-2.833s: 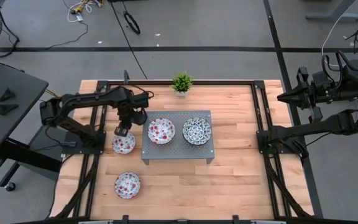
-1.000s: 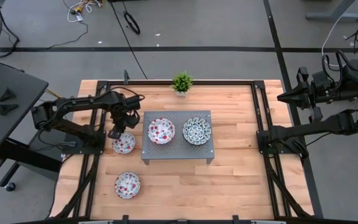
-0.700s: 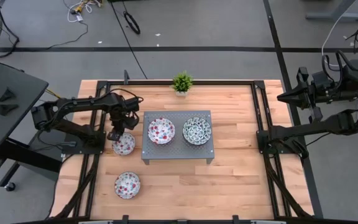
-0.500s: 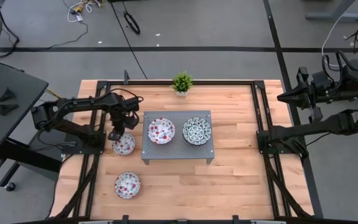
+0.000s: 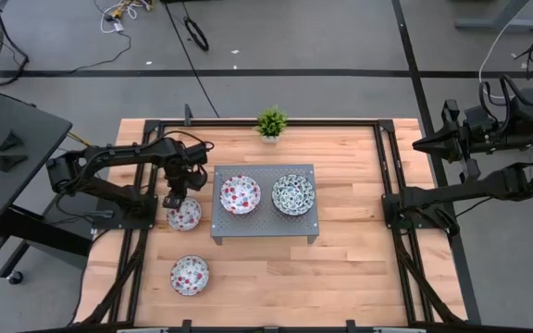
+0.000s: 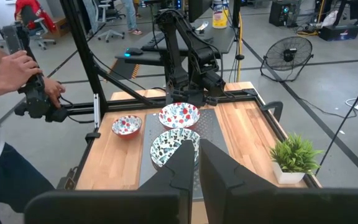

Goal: Pick & Place Mini bowls
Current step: Stack the top red patterned bowl on the other red patterned bowl on the shelf

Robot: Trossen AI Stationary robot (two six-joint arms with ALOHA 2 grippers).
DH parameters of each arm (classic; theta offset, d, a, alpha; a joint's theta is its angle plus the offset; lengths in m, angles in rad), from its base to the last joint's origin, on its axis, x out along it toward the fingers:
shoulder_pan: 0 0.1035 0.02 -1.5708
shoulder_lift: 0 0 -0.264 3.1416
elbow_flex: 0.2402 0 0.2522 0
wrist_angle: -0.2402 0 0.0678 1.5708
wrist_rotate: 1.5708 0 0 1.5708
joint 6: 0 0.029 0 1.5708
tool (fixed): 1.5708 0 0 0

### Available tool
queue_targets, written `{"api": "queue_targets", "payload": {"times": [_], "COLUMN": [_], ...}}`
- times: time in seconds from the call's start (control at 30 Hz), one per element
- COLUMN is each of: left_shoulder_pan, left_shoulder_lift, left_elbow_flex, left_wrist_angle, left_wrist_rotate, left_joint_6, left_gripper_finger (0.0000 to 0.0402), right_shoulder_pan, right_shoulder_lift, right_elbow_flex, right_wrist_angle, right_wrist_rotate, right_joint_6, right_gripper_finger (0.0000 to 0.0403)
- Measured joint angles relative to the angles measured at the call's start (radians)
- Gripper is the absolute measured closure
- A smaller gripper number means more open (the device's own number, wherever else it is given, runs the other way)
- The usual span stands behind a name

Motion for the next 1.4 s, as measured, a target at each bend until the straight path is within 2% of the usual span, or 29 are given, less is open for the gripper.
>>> {"api": "queue_targets", "payload": {"times": [0.23, 0.63, 1.4], "left_shoulder_pan": [0.000, 0.000, 0.000], "left_shoulder_lift": [0.000, 0.000, 0.000], "left_elbow_flex": [0.000, 0.000, 0.000], "left_wrist_angle": [0.000, -0.009, -0.030], "left_wrist_rotate": [0.000, 0.001, 0.018], "left_joint_6": [0.000, -0.002, -0.007], "left_gripper_finger": [0.0305, 0.0393, 0.0401], "right_shoulder_pan": [0.000, 0.000, 0.000], "right_shoulder_lift": [0.000, 0.000, 0.000], "right_elbow_flex": [0.000, 0.000, 0.000], "right_wrist_angle": [0.000, 0.000, 0.000], "right_wrist_rotate": [0.000, 0.000, 0.000], "right_joint_6": [0.000, 0.000, 0.000], "right_gripper_finger": [0.0373, 0.0373, 0.0373]}}
